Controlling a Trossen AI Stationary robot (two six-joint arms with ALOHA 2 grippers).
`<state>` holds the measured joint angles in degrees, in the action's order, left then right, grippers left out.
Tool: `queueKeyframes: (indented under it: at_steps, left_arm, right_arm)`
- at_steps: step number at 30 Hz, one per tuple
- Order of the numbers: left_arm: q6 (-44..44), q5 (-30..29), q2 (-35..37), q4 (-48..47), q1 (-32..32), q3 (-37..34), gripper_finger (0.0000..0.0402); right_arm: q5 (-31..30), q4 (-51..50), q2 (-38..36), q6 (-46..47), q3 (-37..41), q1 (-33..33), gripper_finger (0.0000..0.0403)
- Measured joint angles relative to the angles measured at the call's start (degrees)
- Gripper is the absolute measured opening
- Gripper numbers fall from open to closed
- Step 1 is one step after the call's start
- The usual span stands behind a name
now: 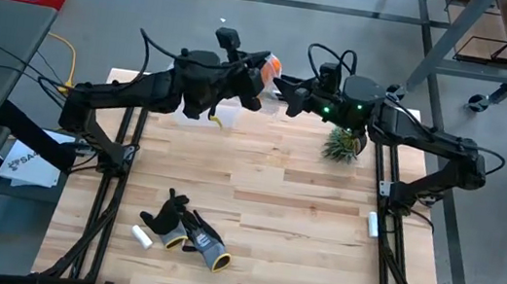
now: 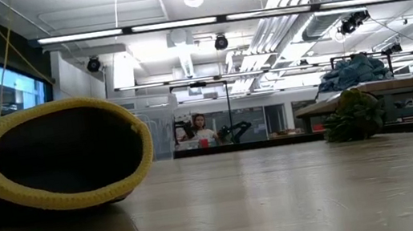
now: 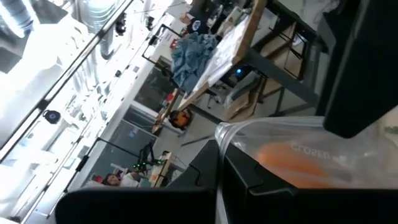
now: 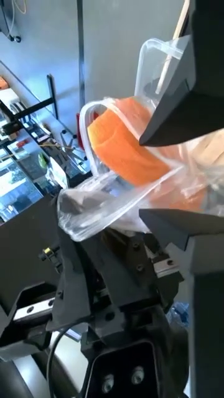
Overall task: Roll bandage
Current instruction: Put the transparent zip bag into the transparent bin
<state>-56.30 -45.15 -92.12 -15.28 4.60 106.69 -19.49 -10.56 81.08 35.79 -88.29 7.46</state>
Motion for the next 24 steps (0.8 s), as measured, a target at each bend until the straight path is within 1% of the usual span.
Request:
queueKeyframes:
  at_steps: [4,9,11,14,17,20,24]
  left_arm:
    - [-2.80,-1.91,0.00,2.55,-0.02,0.00,0.0000]
    - [-4.34,-5.15,0.13,3.29,0.00,0.00,0.0000]
    - [-3.80,-6.29,0.13,3.28,0.00,0.00,0.0000]
    - [-2.20,-5.30,0.13,3.25,-0.03,0.00,0.0000]
    - [-0.45,-3.65,0.13,3.25,-0.17,0.00,0.0000]
    - [0.87,-3.39,0.13,3.69,-0.18,0.00,0.0000]
    - [1.05,-3.41,-0.01,5.69,-0.09,0.00,0.0000]
  right_arm:
    - [-0.14,-0.32,-0.02,-0.26,0.00,0.00,0.0140]
    - [-6.18,-0.33,-0.62,-0.40,0.00,0.00,0.0143]
    - [-7.18,-0.25,-0.99,-0.68,-0.01,0.01,0.0149]
    - [-7.23,0.13,-0.91,-0.20,-0.02,0.04,0.0158]
    - [-5.66,0.53,-0.88,-0.02,-0.02,0.03,0.0161]
    - [-4.28,0.54,-0.92,0.48,-0.02,0.02,0.0161]
    - [-4.47,0.40,-0.88,0.86,-0.02,0.21,0.0161]
